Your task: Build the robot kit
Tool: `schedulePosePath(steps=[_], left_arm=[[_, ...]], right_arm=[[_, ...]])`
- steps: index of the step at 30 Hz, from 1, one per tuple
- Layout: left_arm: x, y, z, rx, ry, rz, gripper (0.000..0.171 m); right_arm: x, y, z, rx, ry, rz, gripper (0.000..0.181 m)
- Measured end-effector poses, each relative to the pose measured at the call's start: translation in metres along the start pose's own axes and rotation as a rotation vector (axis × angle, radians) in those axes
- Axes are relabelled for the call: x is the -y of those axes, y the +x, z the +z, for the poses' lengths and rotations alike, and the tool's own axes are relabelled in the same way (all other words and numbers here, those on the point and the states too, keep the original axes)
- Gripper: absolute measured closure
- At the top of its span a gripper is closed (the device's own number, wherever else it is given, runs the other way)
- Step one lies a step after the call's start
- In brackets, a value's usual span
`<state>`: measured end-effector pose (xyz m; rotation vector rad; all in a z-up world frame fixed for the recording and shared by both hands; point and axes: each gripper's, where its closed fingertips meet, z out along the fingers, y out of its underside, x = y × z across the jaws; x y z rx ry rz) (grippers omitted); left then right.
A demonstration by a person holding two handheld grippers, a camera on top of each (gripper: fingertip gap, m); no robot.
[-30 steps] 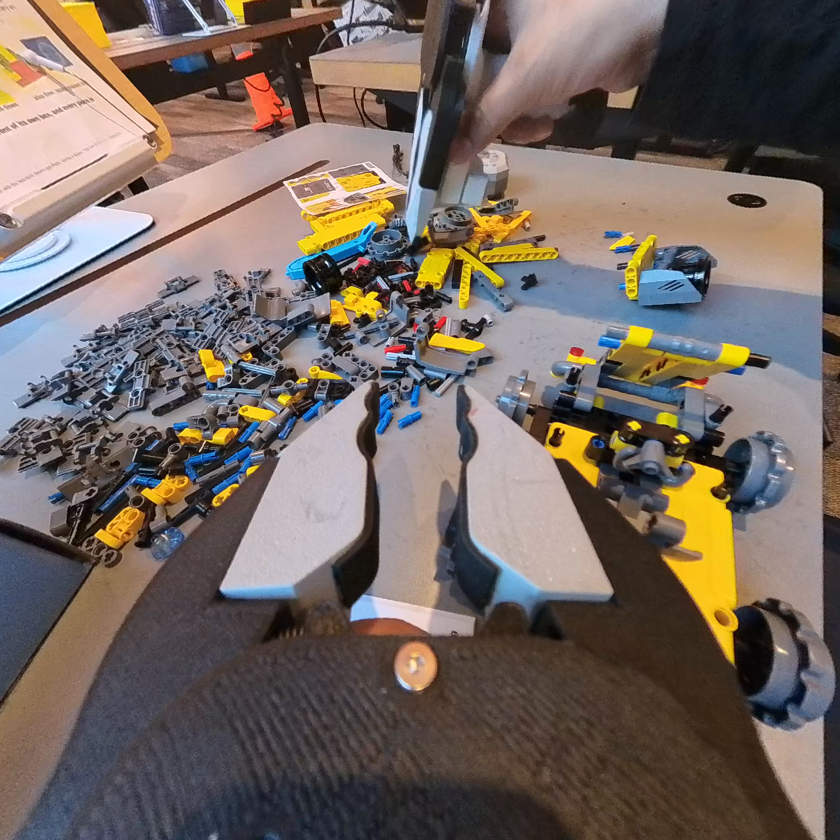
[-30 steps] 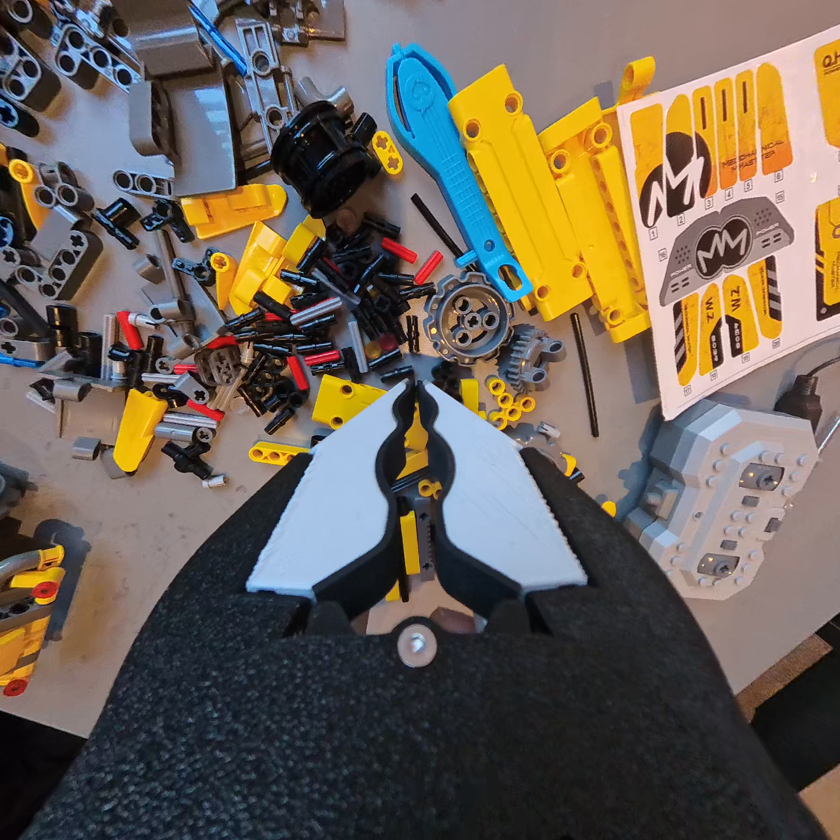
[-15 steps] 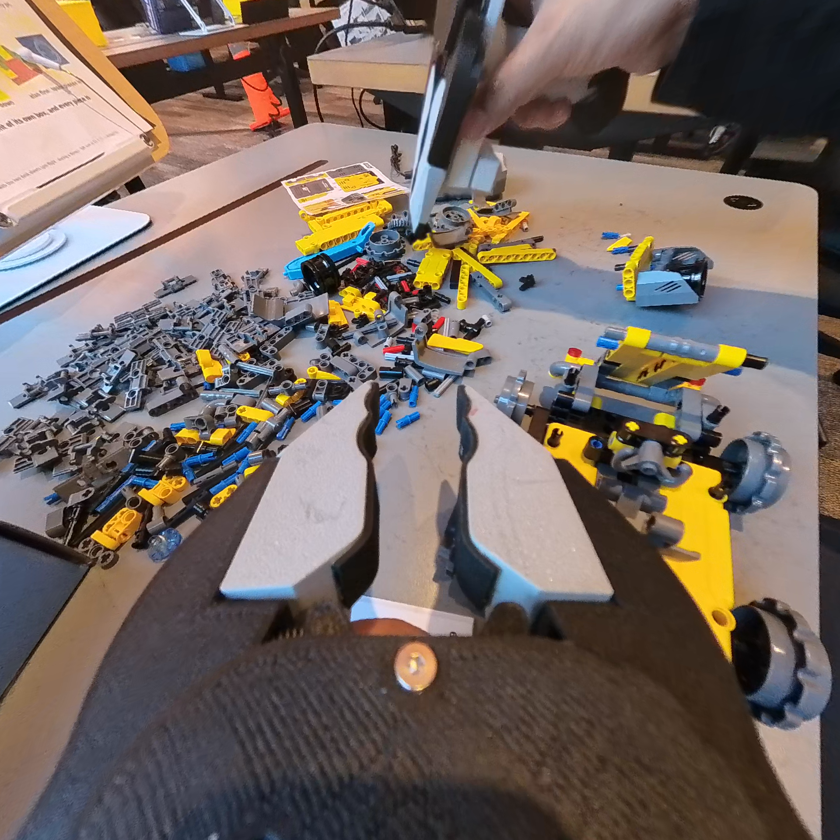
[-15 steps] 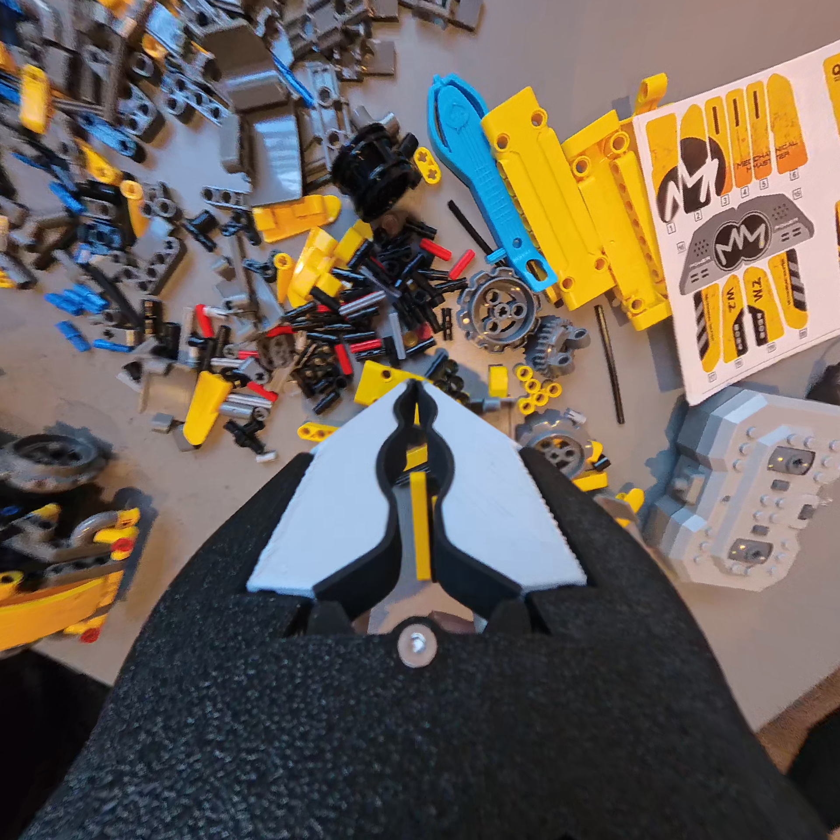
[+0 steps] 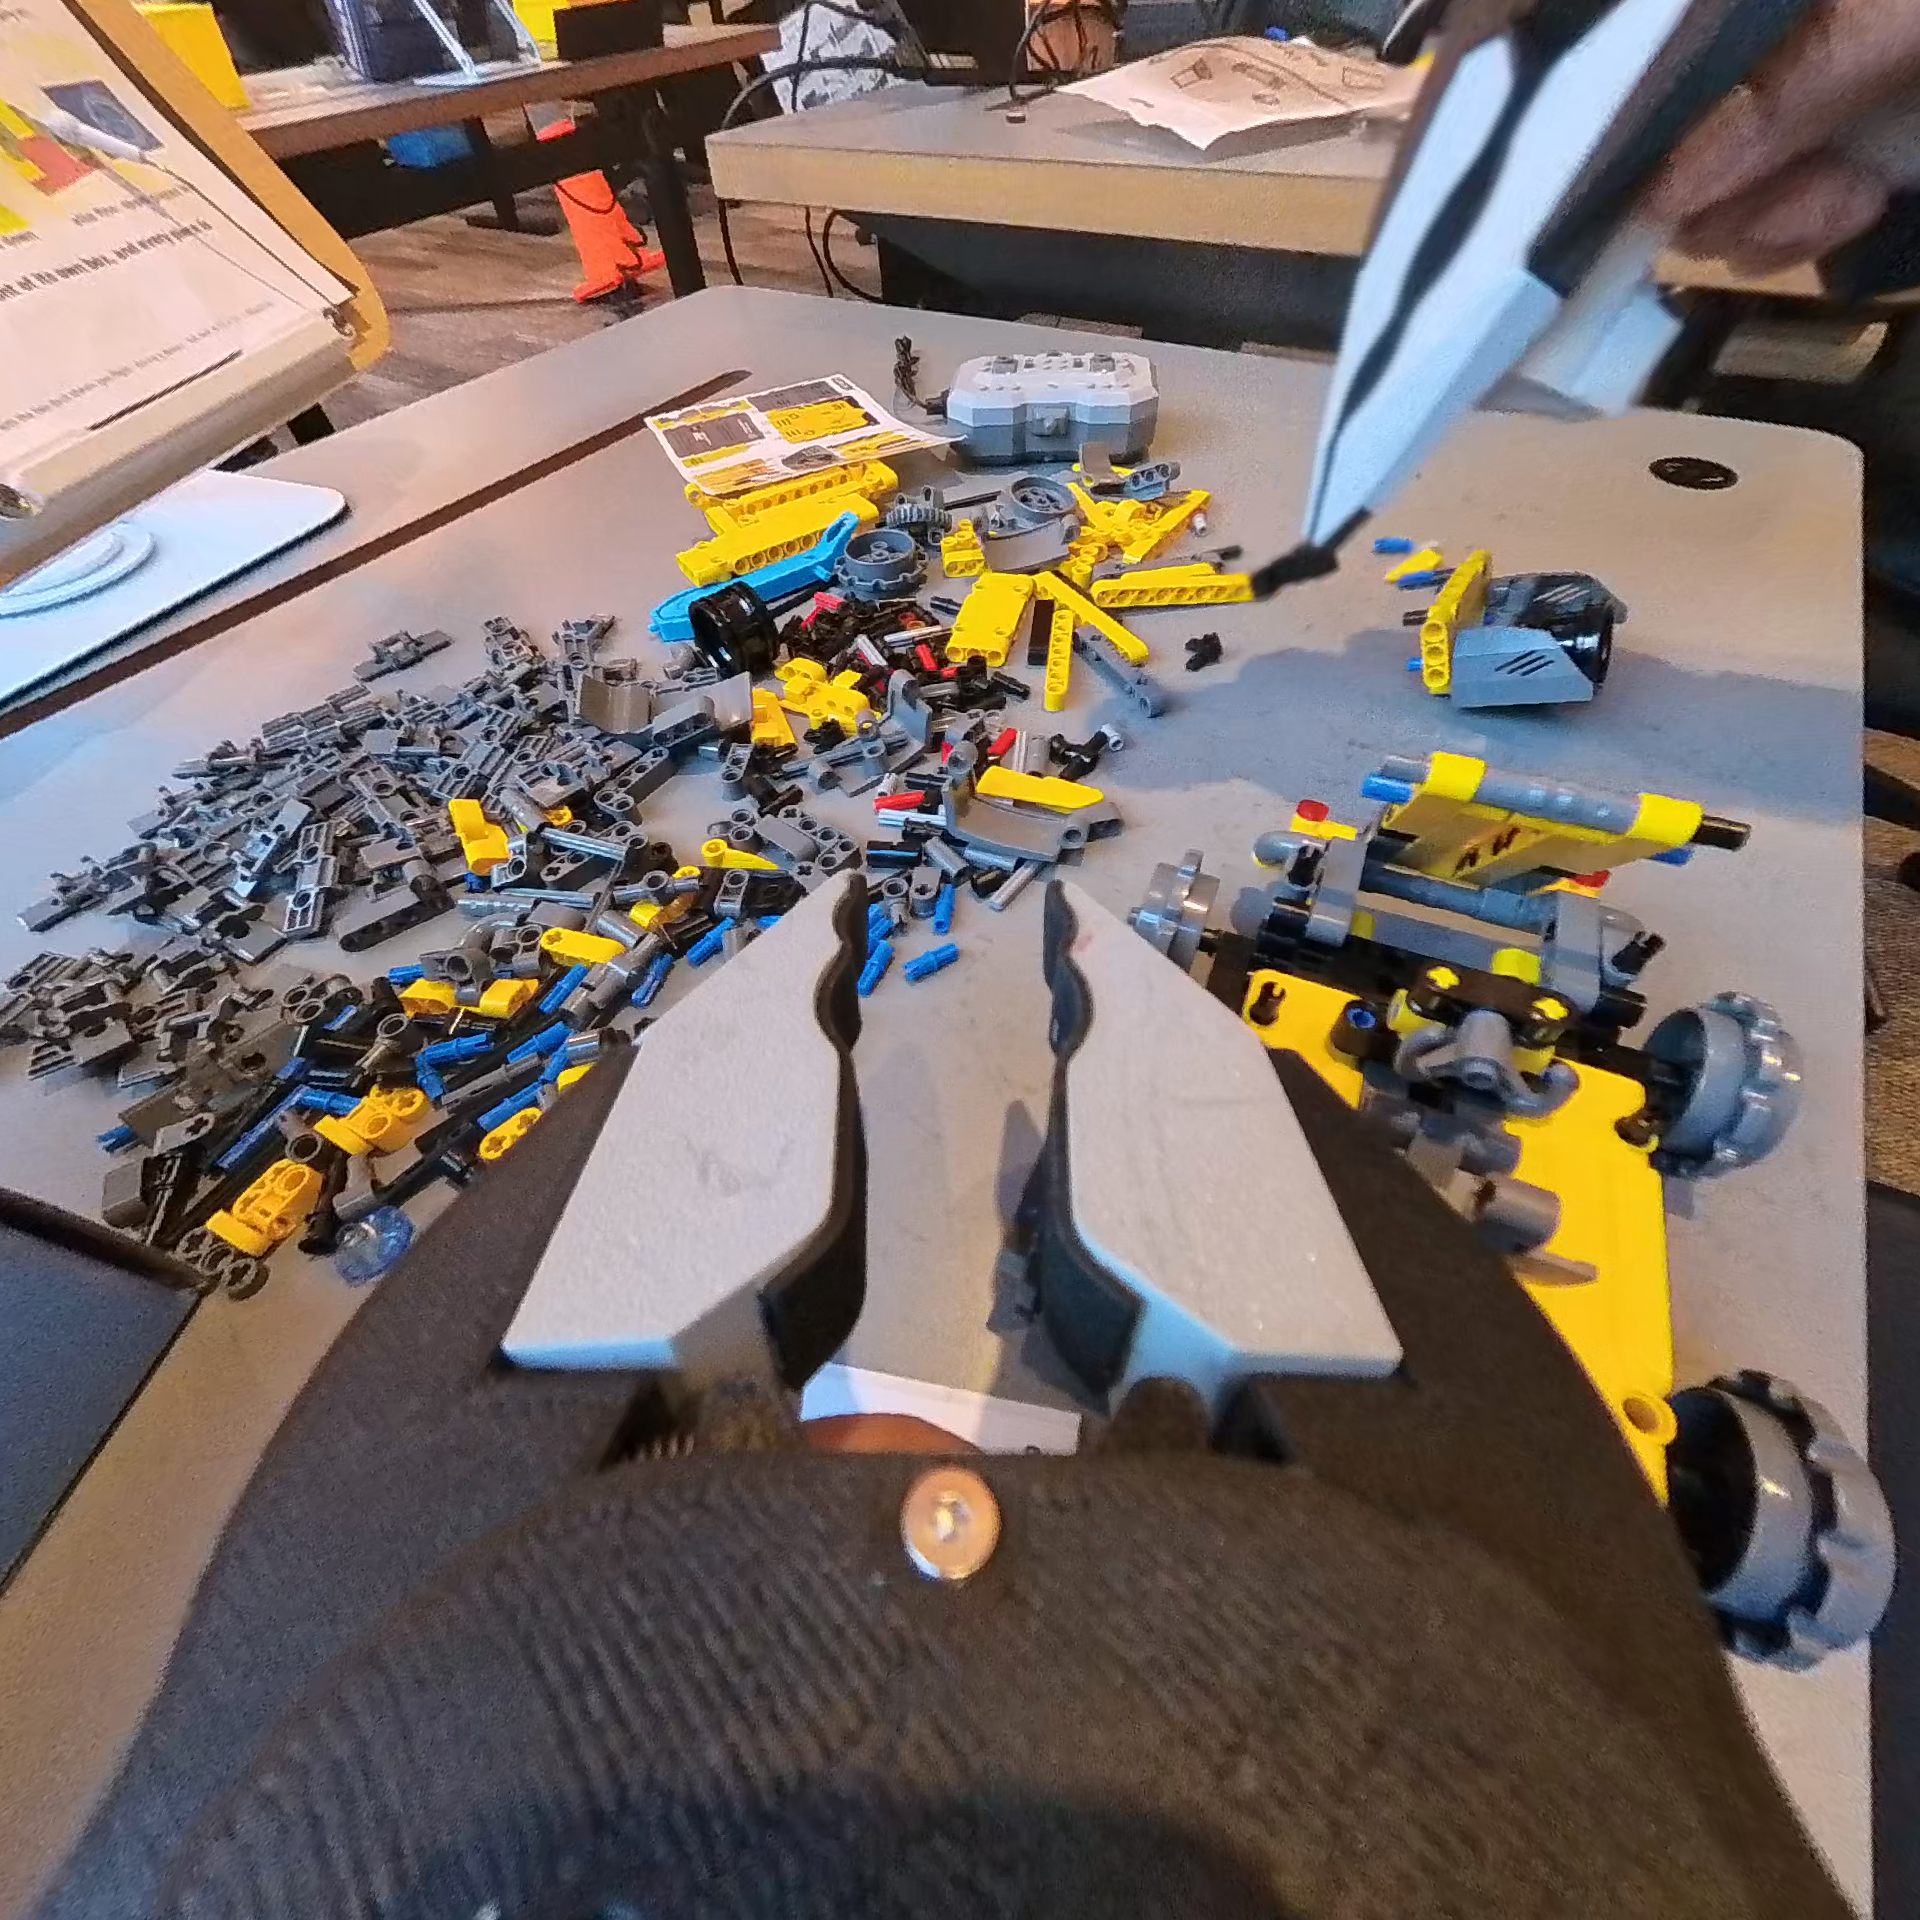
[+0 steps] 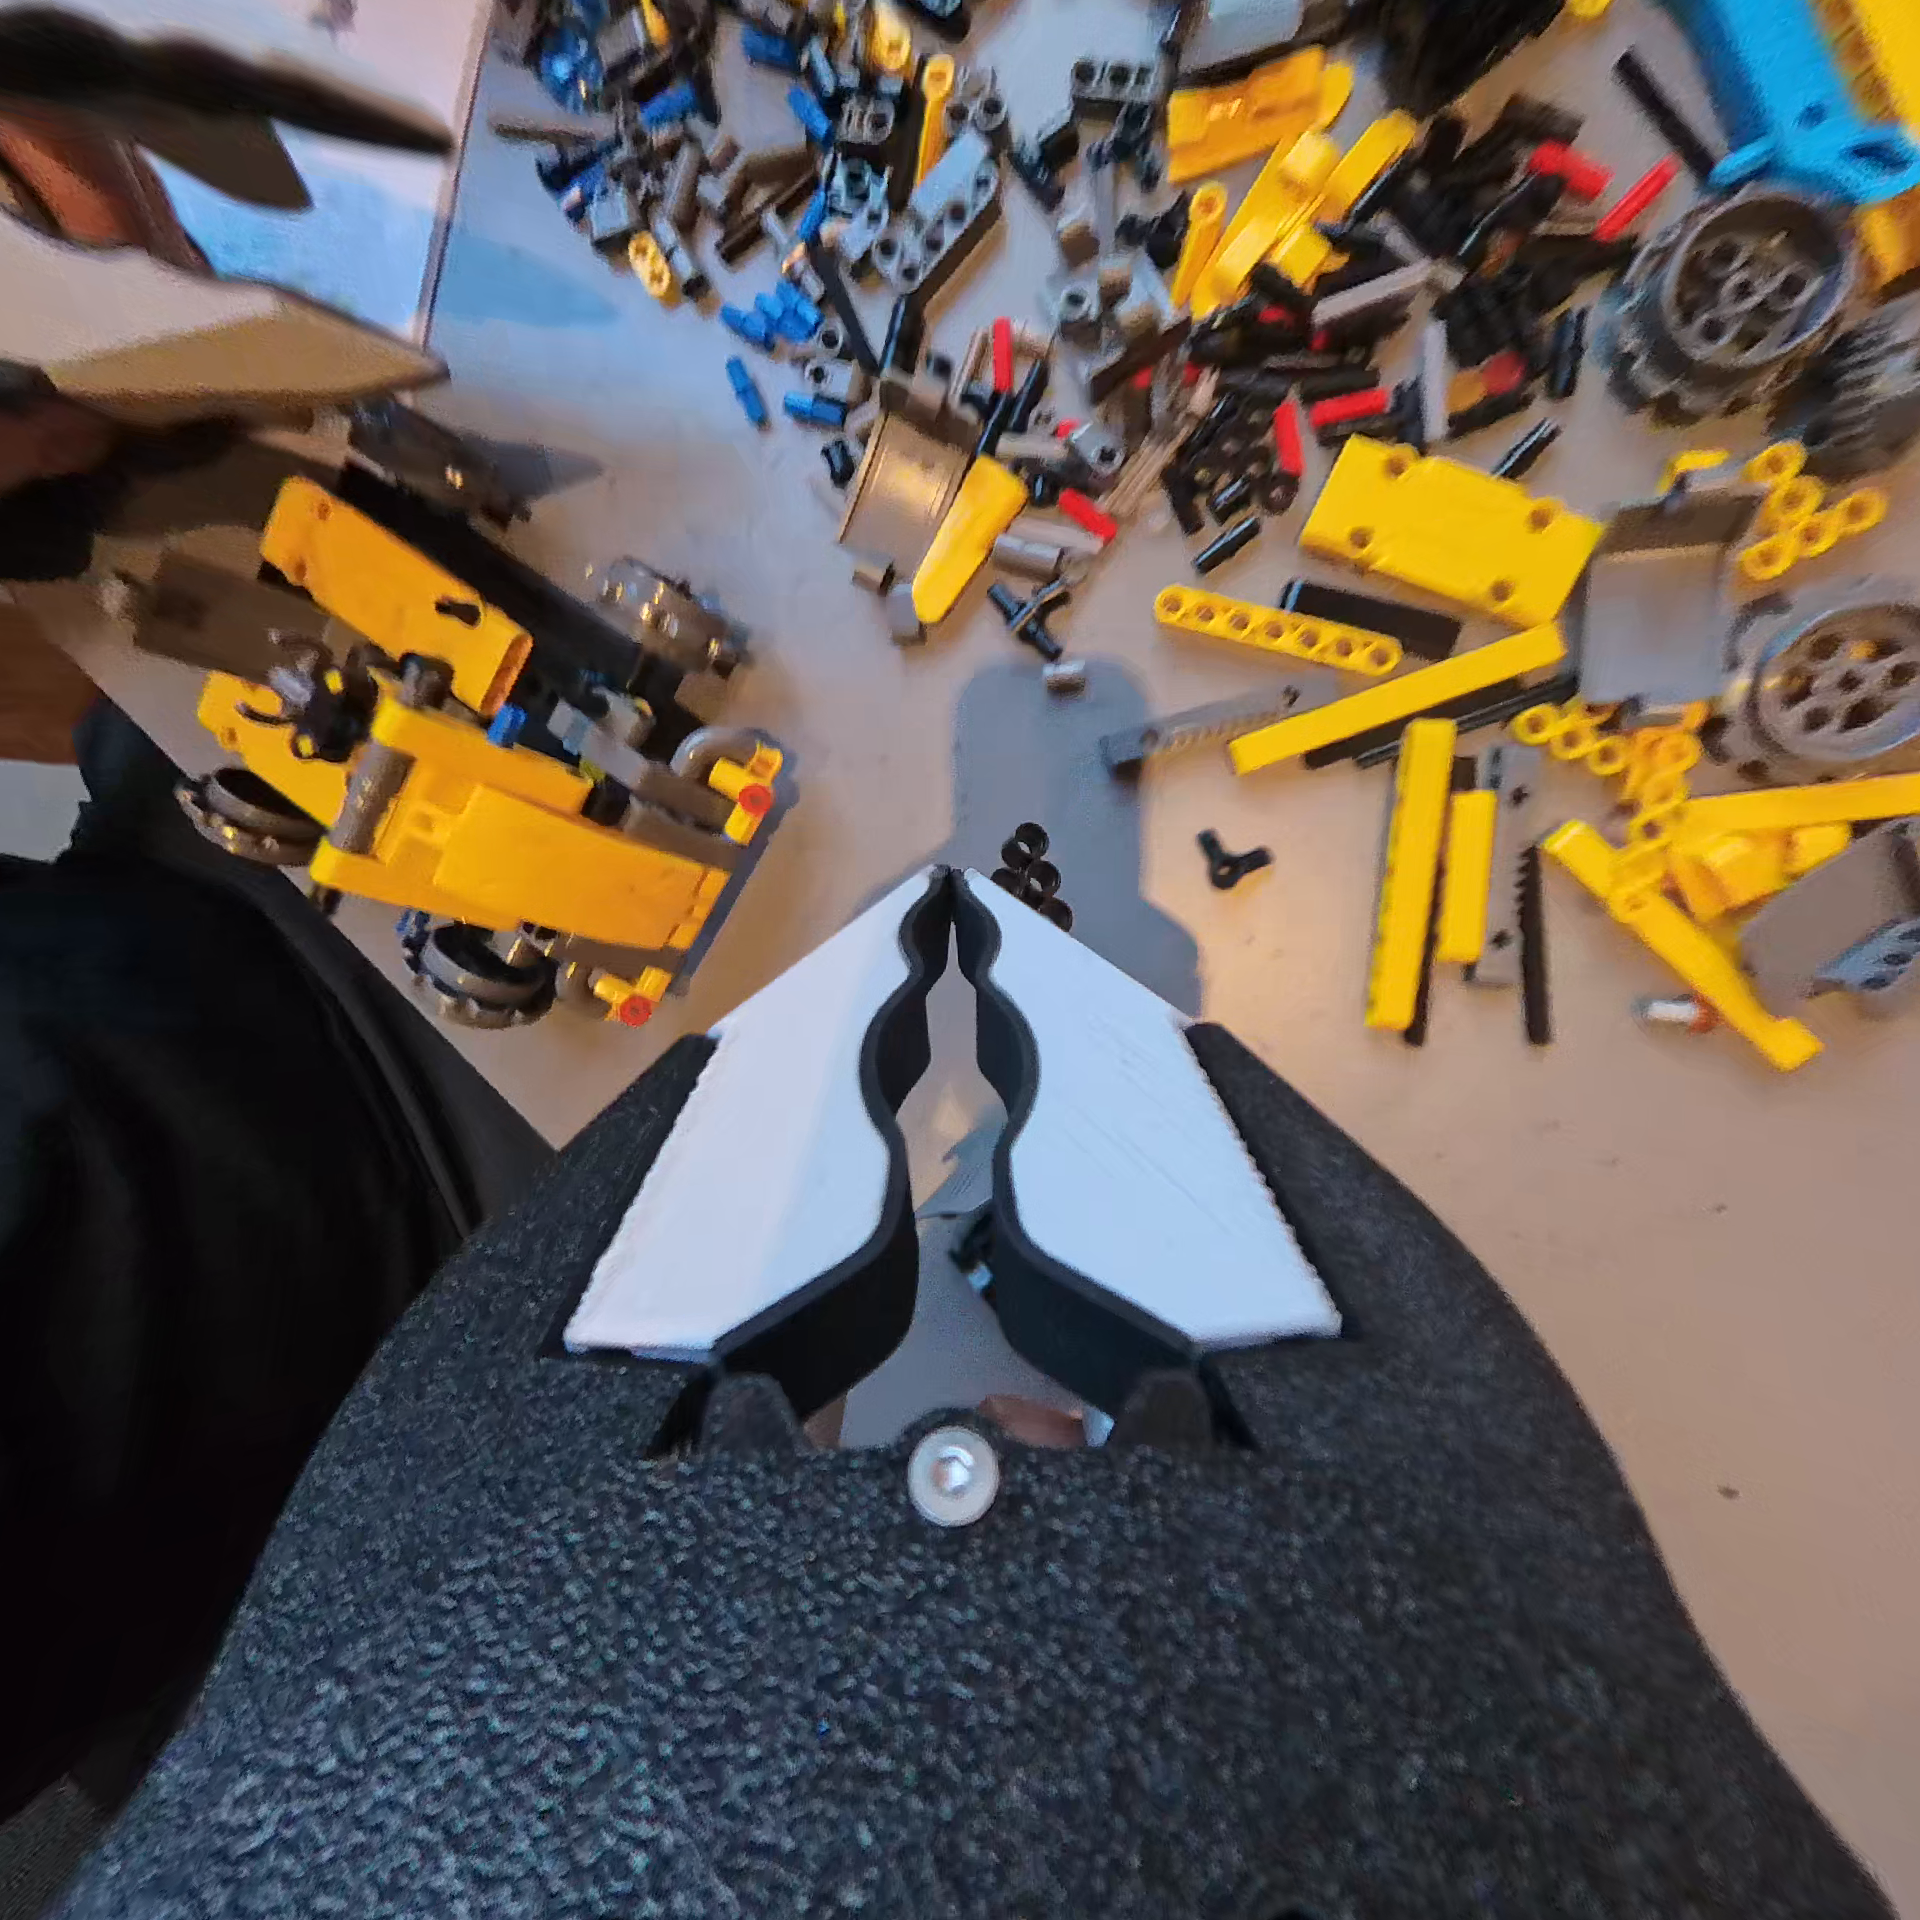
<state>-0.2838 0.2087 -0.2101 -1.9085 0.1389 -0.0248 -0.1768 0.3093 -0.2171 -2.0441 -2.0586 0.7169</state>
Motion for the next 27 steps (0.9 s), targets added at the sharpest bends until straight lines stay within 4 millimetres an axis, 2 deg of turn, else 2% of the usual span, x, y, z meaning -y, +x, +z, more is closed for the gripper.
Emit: schedulePosePath(steps=[6,9,13,18,22,27], left_arm=[[0.001,-0.001,-0.001,0.004,0.006,0.000,0.140],[0.001,-0.001,-0.001,0.005,0.010,-0.004,0.140],[0.001,-0.001,-0.001,0.002,0.008,-0.008,0.139],[0.001,-0.001,-0.001,0.002,0.012,-0.010,0.139],[0.001,-0.001,0.000,0.001,0.008,-0.004,0.139],[0.000,0.000,0.000,0.002,0.005,0.001,0.139]], right_arm=[[-0.037,-0.008,0.021,-0.016,-0.096,-0.021,0.181],[-0.045,0.003,0.020,-0.085,-0.110,-0.024,0.181],[-0.038,0.018,0.008,-0.135,-0.076,-0.015,0.181],[-0.042,0.054,-0.027,-0.228,-0.031,0.059,0.181],[-0.071,0.081,-0.045,-0.276,-0.028,0.154,0.181],[-0.109,0.095,-0.041,-0.246,-0.024,0.253,0.181]])
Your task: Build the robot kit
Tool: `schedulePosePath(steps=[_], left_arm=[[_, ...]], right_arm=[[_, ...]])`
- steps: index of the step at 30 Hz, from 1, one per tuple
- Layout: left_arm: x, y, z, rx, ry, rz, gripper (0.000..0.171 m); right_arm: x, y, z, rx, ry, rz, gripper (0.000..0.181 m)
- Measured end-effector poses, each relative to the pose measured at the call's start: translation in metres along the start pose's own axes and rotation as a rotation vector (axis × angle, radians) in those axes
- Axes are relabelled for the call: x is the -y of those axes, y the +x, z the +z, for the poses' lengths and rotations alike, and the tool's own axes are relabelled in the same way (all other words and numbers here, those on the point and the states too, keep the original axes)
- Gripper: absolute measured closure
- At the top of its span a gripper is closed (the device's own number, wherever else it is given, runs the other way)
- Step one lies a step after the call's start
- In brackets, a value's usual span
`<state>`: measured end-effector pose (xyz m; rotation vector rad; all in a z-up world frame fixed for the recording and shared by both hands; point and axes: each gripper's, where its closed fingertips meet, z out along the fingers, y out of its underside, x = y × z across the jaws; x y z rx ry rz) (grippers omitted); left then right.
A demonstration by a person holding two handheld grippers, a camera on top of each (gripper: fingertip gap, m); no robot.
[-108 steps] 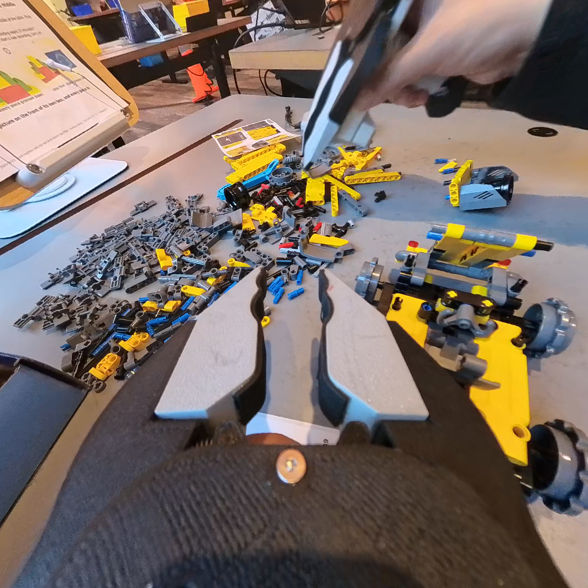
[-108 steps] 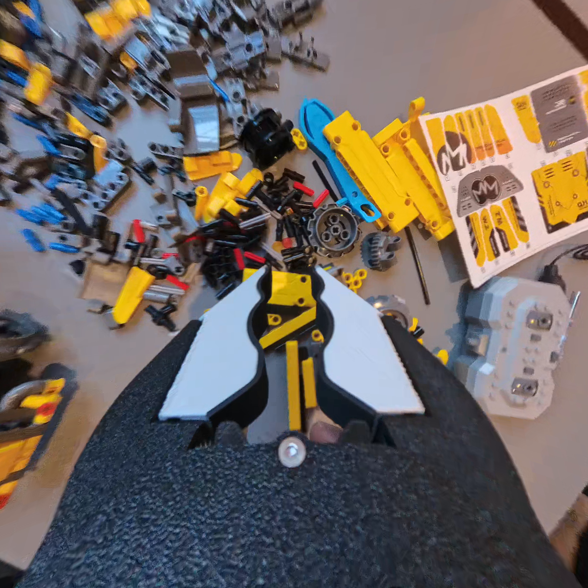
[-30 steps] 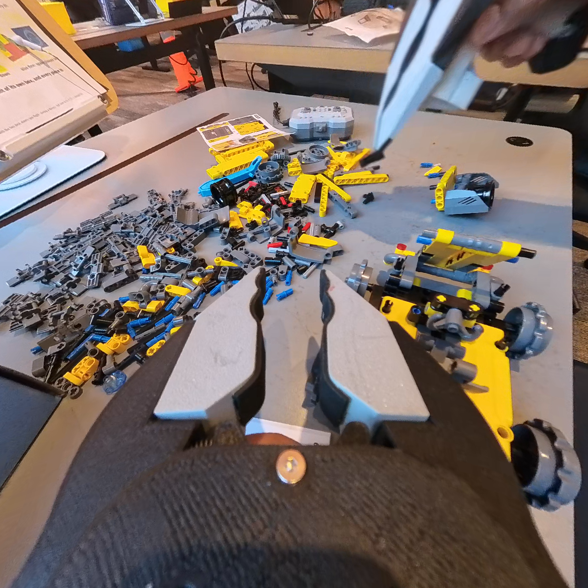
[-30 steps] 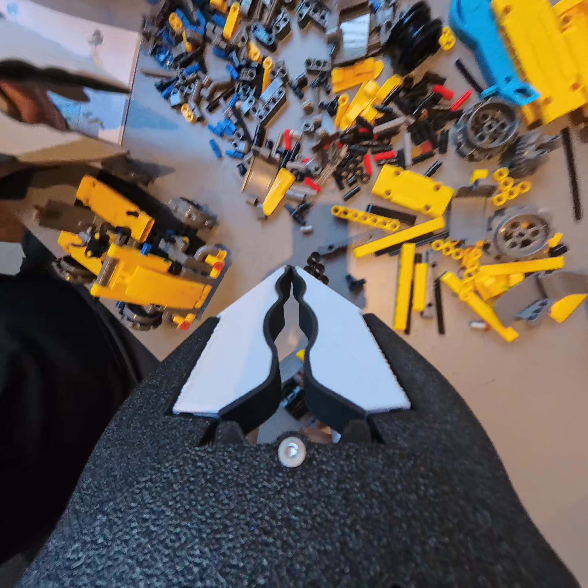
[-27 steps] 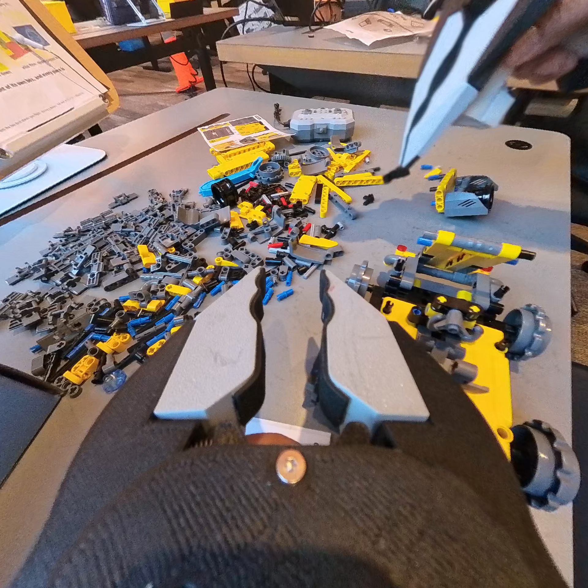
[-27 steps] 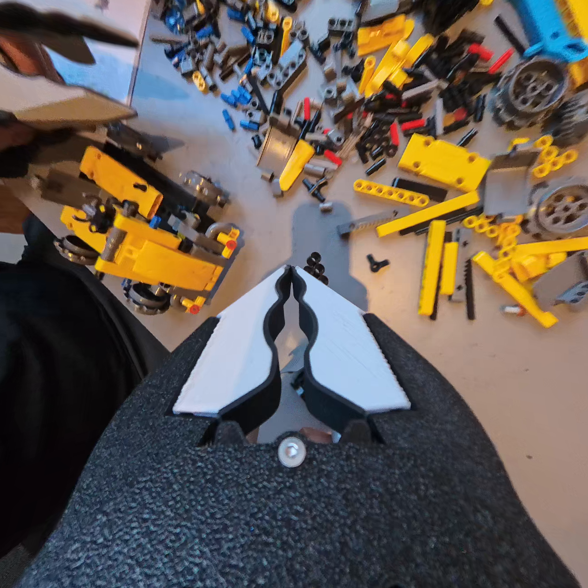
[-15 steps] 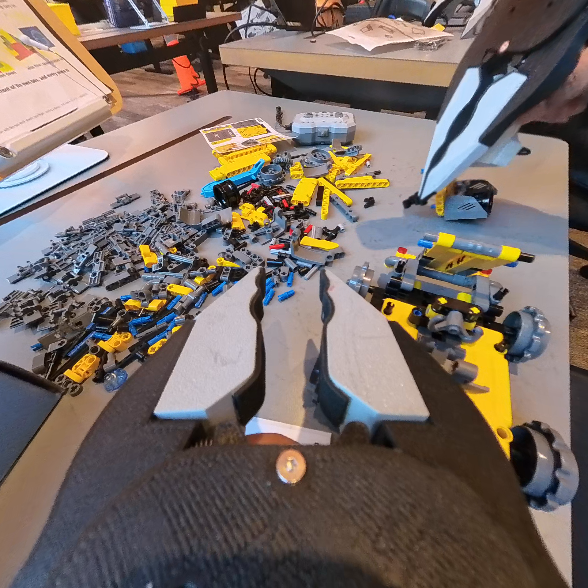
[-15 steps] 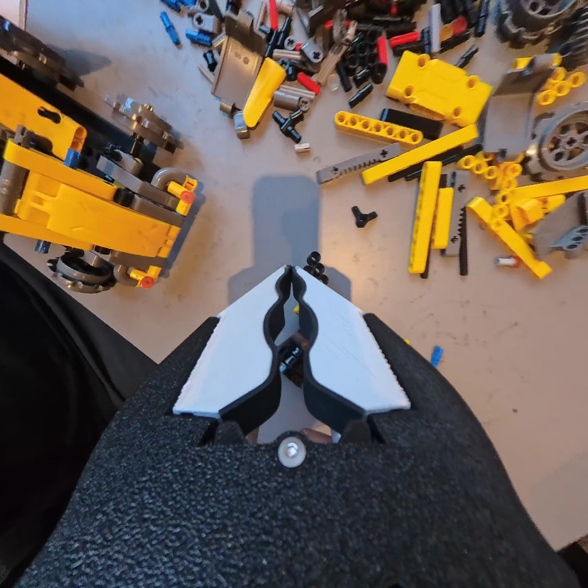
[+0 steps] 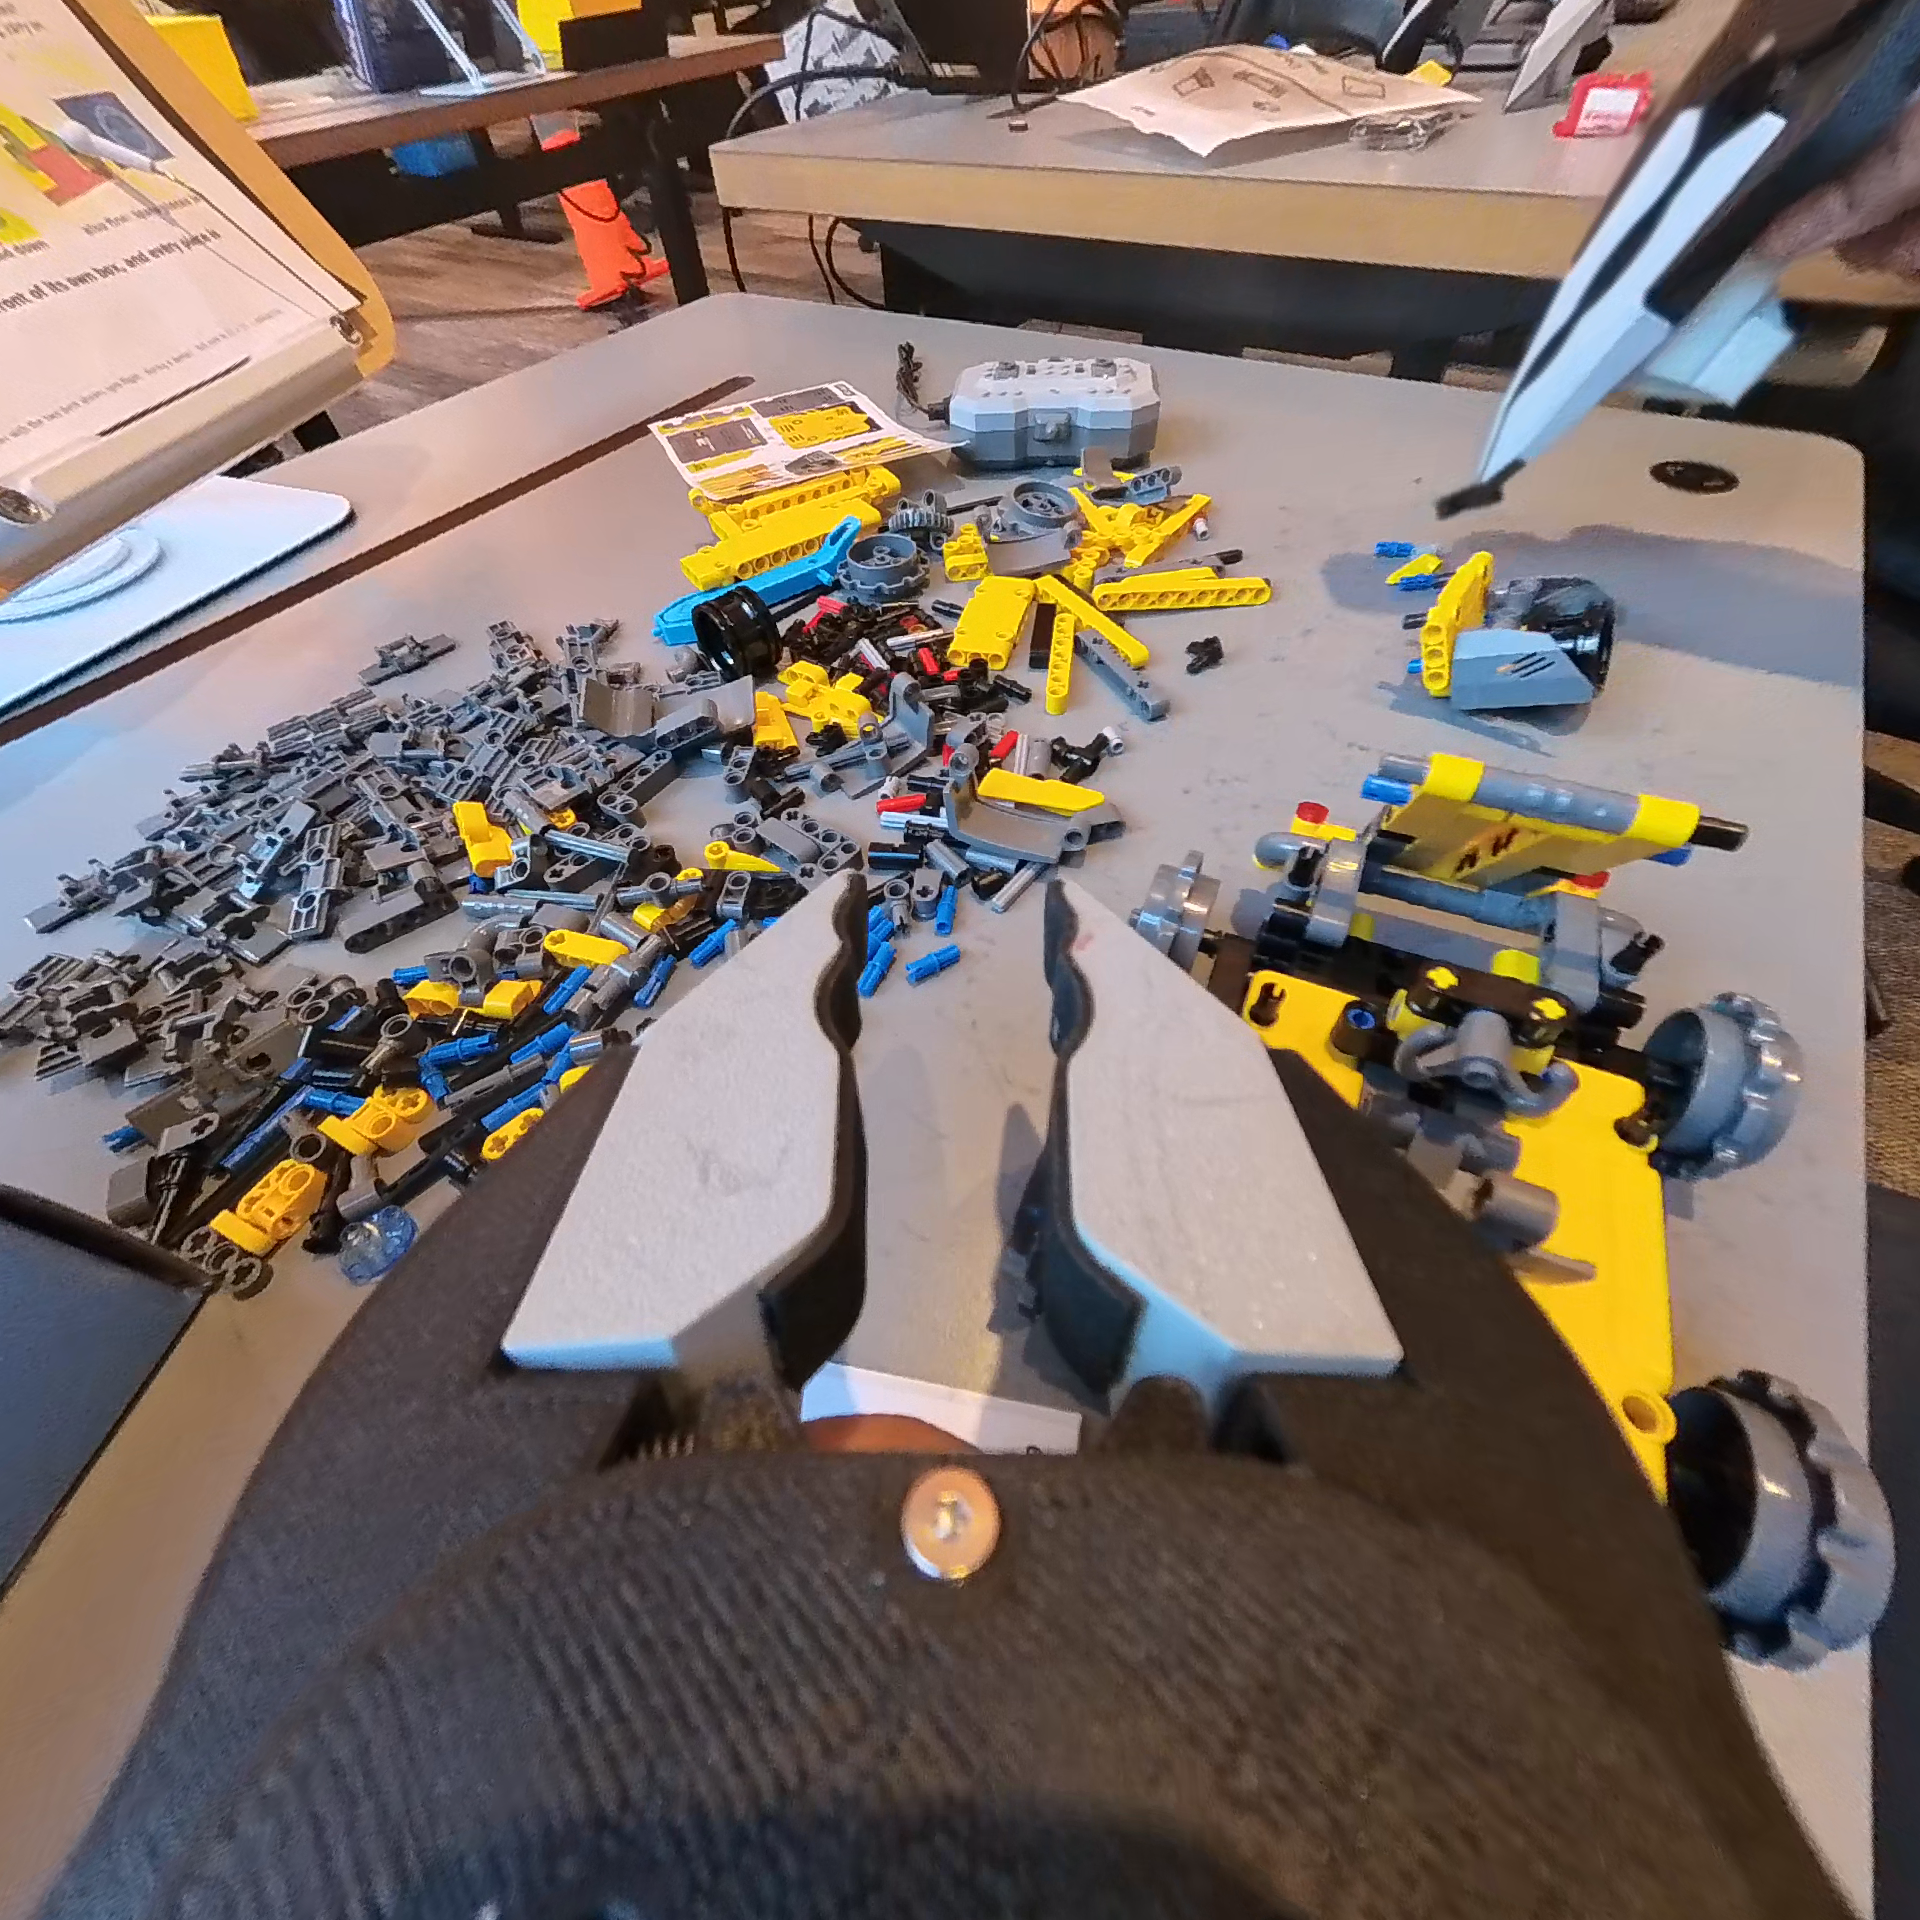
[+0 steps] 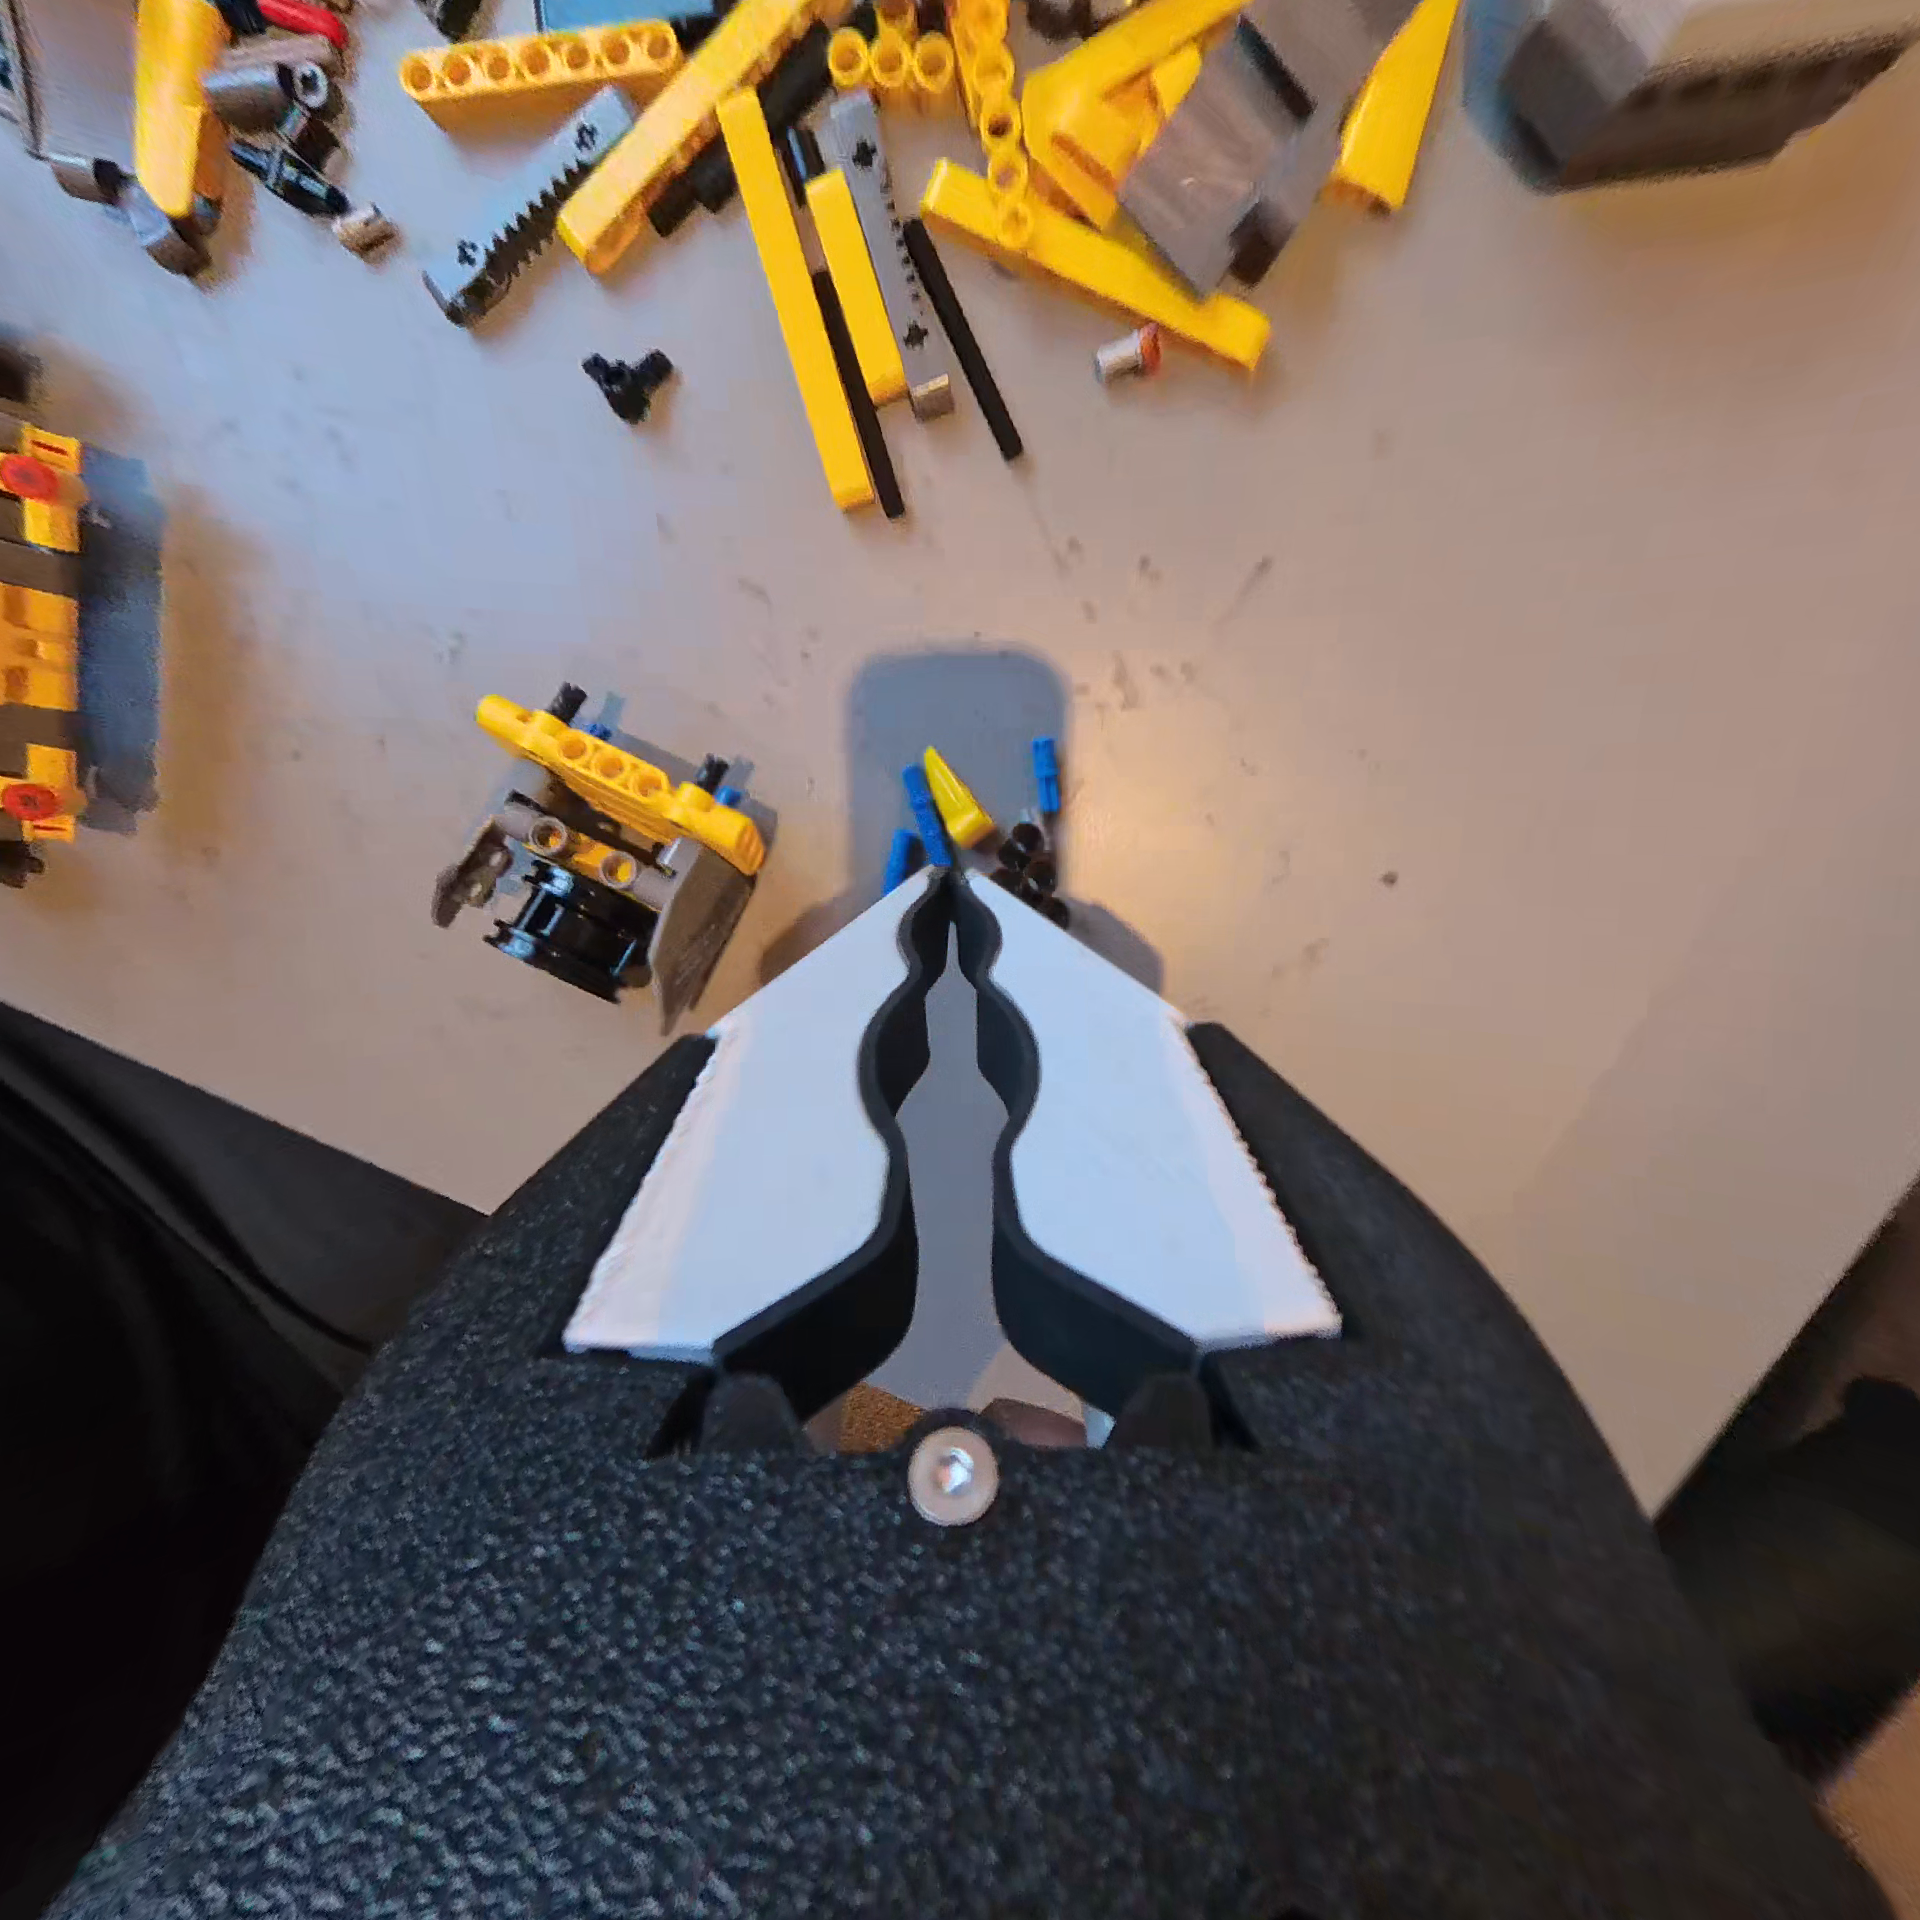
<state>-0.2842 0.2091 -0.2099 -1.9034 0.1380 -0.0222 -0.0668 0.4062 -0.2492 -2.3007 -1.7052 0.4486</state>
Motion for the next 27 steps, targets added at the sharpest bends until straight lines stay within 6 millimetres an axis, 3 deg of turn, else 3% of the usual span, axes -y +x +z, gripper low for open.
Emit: schedulePosePath(steps=[4,9,13,17,23,27], left_arm=[[0.000,-0.002,0.000,-0.001,0.003,-0.016,0.139],[0.000,-0.003,-0.001,-0.009,0.009,-0.040,0.139],[0.001,-0.001,-0.001,-0.013,0.015,-0.027,0.136],[0.005,-0.003,-0.005,-0.036,0.035,-0.076,0.135],[0.048,-0.003,-0.040,-0.051,0.080,-0.135,0.126],[0.065,0.019,-0.076,-0.068,0.103,-0.118,0.125]], right_arm=[[-0.014,0.000,0.009,0.055,-0.001,0.024,0.179],[-0.006,-0.004,-0.004,0.092,0.105,0.039,0.176],[0.001,-0.033,-0.020,0.193,0.246,-0.007,0.165],[-0.007,-0.063,-0.020,0.273,0.308,-0.044,0.149],[-0.021,-0.079,-0.003,0.297,0.303,-0.062,0.140],[-0.021,-0.085,0.006,0.289,0.289,-0.080,0.132]])
